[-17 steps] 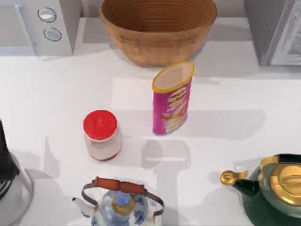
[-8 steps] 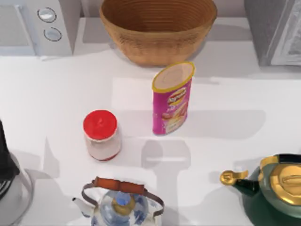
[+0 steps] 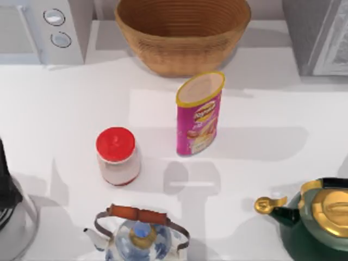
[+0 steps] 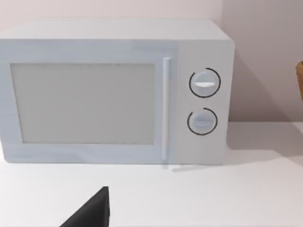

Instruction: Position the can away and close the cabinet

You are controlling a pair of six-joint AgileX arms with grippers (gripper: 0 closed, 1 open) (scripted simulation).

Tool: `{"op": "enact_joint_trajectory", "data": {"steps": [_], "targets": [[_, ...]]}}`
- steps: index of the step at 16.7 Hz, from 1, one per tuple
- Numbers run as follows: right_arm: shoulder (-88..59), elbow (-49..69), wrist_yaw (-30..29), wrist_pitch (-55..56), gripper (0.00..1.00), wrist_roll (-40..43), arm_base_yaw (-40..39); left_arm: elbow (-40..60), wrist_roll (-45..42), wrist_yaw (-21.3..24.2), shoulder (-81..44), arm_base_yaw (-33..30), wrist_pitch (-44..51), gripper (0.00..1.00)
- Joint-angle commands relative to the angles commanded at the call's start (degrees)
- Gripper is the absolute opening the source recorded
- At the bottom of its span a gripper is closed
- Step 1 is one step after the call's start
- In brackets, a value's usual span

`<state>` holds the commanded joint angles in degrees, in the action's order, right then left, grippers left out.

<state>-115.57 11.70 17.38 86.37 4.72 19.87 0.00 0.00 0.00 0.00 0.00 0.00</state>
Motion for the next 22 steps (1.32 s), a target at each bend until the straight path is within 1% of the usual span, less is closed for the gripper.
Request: {"op": "enact_joint_trajectory", "data": {"steps": [4, 8, 21, 22], "targets": [[-3.99, 5.57, -2.21, -1.41, 1.00, -0.69, -2.25, 0.00, 0.00, 0.00, 0.00, 0.00, 0.00, 1.00], [-4.37, 6.10, -2.42, -1.55, 1.00, -0.76, -2.46, 0.00, 0.00, 0.00, 0.00, 0.00, 0.00, 1.00], [-4.37, 6.10, -2.42, -1.55, 0.02, -0.76, -2.46, 0.00, 0.00, 0.00, 0.00, 0.00, 0.00, 1.00], [-4.37, 6.10, -2.42, -1.55, 0.00, -0.76, -2.46, 0.00, 0.00, 0.00, 0.00, 0.00, 0.00, 1.00]]}}
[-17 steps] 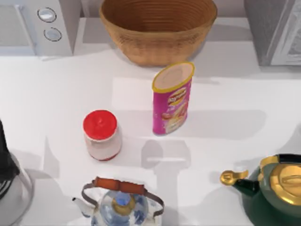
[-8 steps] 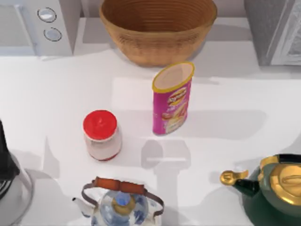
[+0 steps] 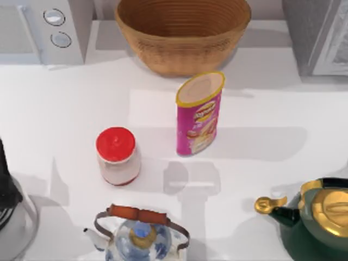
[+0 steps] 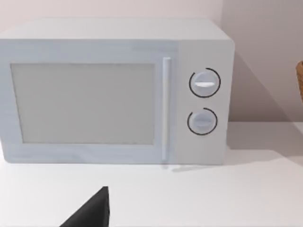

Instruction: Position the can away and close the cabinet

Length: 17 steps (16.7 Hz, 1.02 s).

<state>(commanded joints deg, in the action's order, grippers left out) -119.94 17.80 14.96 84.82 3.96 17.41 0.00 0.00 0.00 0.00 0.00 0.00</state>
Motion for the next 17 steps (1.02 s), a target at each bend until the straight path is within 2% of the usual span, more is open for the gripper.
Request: {"op": "enact_joint_trajectory", "data": {"steps": [11, 17], "targets": [[2.03, 0.49, -0.02, -1.93, 0.00, -0.03, 0.10, 0.00, 0.00, 0.00, 0.00, 0.00, 0.00, 1.00], [17.36, 4.02, 0.14, -20.74, 0.00, -0.13, 0.14, 0.00, 0.00, 0.00, 0.00, 0.00, 0.00, 1.00]]}}
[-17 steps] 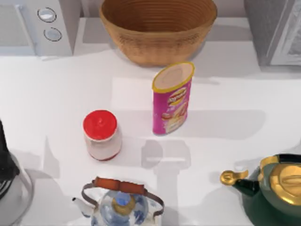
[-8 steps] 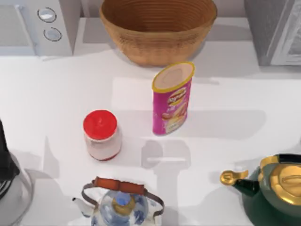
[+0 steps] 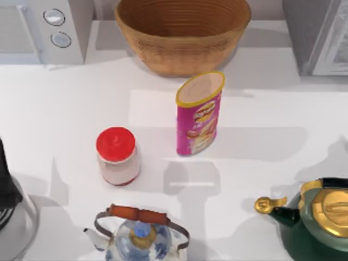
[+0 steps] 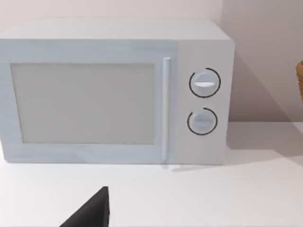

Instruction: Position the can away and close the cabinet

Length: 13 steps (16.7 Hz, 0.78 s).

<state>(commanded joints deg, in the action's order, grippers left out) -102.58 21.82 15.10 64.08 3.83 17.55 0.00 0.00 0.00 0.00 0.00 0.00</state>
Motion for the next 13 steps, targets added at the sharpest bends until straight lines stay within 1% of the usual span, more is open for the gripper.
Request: {"op": "enact_joint_trajectory", "data": {"steps": [5, 7, 10, 13], "targets": [[16.95, 3.73, 0.26, -22.54, 0.00, 0.03, -0.08, 0.00, 0.00, 0.00, 0.00, 0.00, 0.00, 1.00], [22.94, 5.06, 0.36, -29.94, 0.00, 0.09, -0.12, 0.00, 0.00, 0.00, 0.00, 0.00, 0.00, 1.00], [29.16, 6.49, 0.46, -36.65, 0.00, 0.18, -0.15, 0.00, 0.00, 0.00, 0.00, 0.00, 0.00, 1.00], [30.56, 6.84, 0.48, -38.07, 0.00, 0.20, -0.15, 0.00, 0.00, 0.00, 0.00, 0.00, 0.00, 1.00]]}}
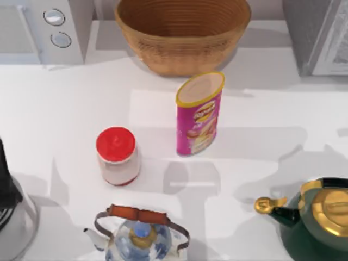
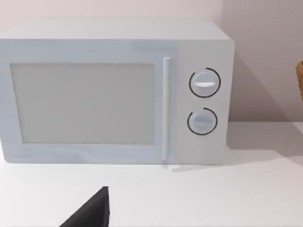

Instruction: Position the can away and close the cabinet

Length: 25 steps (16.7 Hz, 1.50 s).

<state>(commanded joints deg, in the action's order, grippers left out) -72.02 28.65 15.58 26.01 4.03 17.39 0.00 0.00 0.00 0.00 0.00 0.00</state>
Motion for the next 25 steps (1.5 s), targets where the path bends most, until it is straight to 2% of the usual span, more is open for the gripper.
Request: {"op": "enact_joint_trajectory", "data": {"steps": [5, 9, 17, 25], "targets": [[0.40, -0.19, -0.10, 0.01, 0.00, -0.33, -0.05, 0.00, 0.00, 0.00, 0.00, 0.00, 0.00, 1.00], [7.44, -1.46, -1.82, -1.95, 0.00, -2.27, -1.32, 0.00, 0.00, 0.00, 0.00, 0.00, 0.00, 1.00], [35.77, -11.06, -8.86, -12.23, 0.00, -5.90, -7.69, 0.00, 0.00, 0.00, 0.00, 0.00, 0.00, 1.00], [65.21, -24.69, -14.18, -23.11, 0.00, -5.20, -15.25, 0.00, 0.00, 0.00, 0.00, 0.00, 0.00, 1.00]]}}
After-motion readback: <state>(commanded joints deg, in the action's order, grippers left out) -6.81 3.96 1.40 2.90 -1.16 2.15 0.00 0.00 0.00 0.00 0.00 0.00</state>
